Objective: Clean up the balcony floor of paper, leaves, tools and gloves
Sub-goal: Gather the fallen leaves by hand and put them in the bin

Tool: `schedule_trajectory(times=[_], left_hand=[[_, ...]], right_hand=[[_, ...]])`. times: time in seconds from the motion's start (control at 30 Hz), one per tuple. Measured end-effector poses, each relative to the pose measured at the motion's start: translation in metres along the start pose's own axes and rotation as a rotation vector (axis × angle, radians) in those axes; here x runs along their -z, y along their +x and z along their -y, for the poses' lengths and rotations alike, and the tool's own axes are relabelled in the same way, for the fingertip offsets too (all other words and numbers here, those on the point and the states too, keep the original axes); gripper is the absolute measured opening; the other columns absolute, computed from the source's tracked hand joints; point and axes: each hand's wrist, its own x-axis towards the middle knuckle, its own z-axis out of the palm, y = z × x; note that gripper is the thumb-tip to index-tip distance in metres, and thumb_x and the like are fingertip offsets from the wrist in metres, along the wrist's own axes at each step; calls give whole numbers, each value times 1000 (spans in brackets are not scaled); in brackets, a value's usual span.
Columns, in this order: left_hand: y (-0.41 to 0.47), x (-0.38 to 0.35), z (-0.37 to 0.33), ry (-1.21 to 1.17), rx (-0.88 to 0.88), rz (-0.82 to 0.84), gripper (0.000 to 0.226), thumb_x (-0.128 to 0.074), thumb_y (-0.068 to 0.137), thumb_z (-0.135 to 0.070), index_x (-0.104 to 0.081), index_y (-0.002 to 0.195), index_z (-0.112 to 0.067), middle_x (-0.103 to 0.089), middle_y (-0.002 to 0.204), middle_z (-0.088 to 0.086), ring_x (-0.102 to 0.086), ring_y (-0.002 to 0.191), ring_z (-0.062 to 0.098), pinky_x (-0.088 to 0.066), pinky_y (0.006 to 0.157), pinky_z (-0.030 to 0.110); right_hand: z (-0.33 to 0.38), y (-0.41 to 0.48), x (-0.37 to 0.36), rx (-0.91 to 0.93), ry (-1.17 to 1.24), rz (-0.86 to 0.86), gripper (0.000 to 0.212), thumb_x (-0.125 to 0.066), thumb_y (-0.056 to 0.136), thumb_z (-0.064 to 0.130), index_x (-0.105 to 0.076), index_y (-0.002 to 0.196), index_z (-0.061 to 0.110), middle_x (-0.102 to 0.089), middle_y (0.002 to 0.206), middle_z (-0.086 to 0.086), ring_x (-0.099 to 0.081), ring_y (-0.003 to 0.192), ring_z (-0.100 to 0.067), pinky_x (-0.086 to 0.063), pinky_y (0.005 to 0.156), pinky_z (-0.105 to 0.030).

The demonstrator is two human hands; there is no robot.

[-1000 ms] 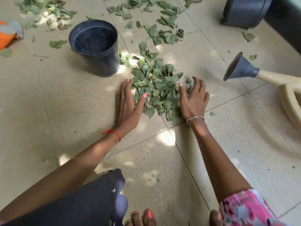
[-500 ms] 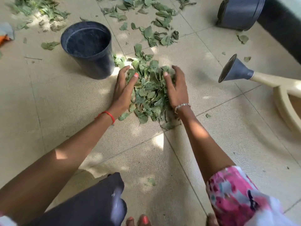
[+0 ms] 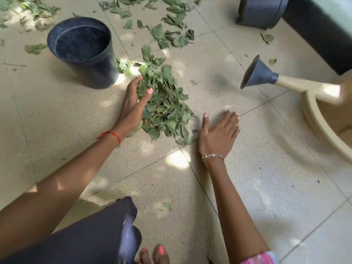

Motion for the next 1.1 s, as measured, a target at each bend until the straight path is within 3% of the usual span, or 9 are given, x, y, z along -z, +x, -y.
schedule_trajectory(times=[0.2, 0.3, 0.43, 0.57, 0.7, 0.83, 0.93, 1.0, 1.1], left_hand=[[0, -3, -1, -15, -14, -31, 62, -41, 87, -46, -29, 142, -19, -27, 151, -3, -25, 131, 1, -19, 106, 18], [2, -1, -1, -25, -25, -20, 64, -45, 88, -45, -27, 144, -19, -23, 153, -3, -22, 136, 4, -18, 107, 17], [9, 5, -3, -38, -16, -10, 58, -51, 94, -34, -26, 145, -21, -24, 153, -4, -22, 132, -1, -17, 95, -4], [15, 8, -4, -117, 43, 66, 67, -48, 86, -46, -24, 144, -24, -25, 154, -2, -23, 137, 6, -21, 104, 21], [19, 12, -3, -184, 62, 72, 72, -51, 81, -54, -28, 142, -25, -32, 150, -1, -29, 135, 6, -27, 112, 31], [23, 21, 0, -142, 57, 118, 83, -47, 70, -67, -30, 142, -29, -30, 151, -5, -27, 136, 6, -24, 111, 34], [30, 27, -2, -79, 45, 181, 78, -47, 70, -70, -32, 140, -38, -24, 154, -8, -22, 138, 8, -22, 112, 39], [33, 28, -5, -18, 33, 270, 75, -48, 71, -70, -31, 139, -43, -20, 155, -8, -20, 140, 12, -22, 112, 44], [28, 20, -8, 52, 33, 376, 70, -54, 73, -65, -34, 138, -45, -24, 153, -5, -24, 137, 13, -26, 111, 45]], right_hand=[[37, 0, -4, 407, 192, 243, 74, -18, 94, 57, 1, 148, 11, 2, 156, -5, 4, 144, -16, 1, 118, -35], [52, 18, -5, 425, 551, 273, 71, -31, 90, 55, -13, 148, 18, -6, 157, 0, -1, 144, -11, -7, 116, -33], [79, 58, -9, 437, 491, 315, 65, -36, 89, 55, -28, 144, 21, -10, 156, -4, -6, 144, -16, -7, 118, -38], [109, 71, -12, 554, 385, 513, 71, -30, 82, 68, -43, 135, 22, -41, 144, -4, -36, 133, -21, -23, 113, -47], [107, 56, 3, 577, 509, 649, 48, -48, 90, 46, -51, 131, 21, -49, 137, -2, -45, 125, -15, -34, 98, -19], [70, 31, 32, 508, 646, 602, 93, -74, 64, 52, -27, 142, 31, -26, 148, 7, -26, 127, -2, -29, 98, -17], [42, 6, 25, 539, 306, 630, 134, -77, 43, 64, 3, 147, 31, 2, 155, 7, -5, 140, -9, -17, 116, -41], [37, -4, 11, 581, 123, 528, 141, -77, 43, 65, 10, 146, 26, 9, 156, 4, 4, 143, -12, -5, 119, -40], [53, -4, -4, 600, 163, 391, 136, -78, 47, 61, 3, 148, 18, 0, 156, -3, -2, 144, -17, -6, 119, -37]])
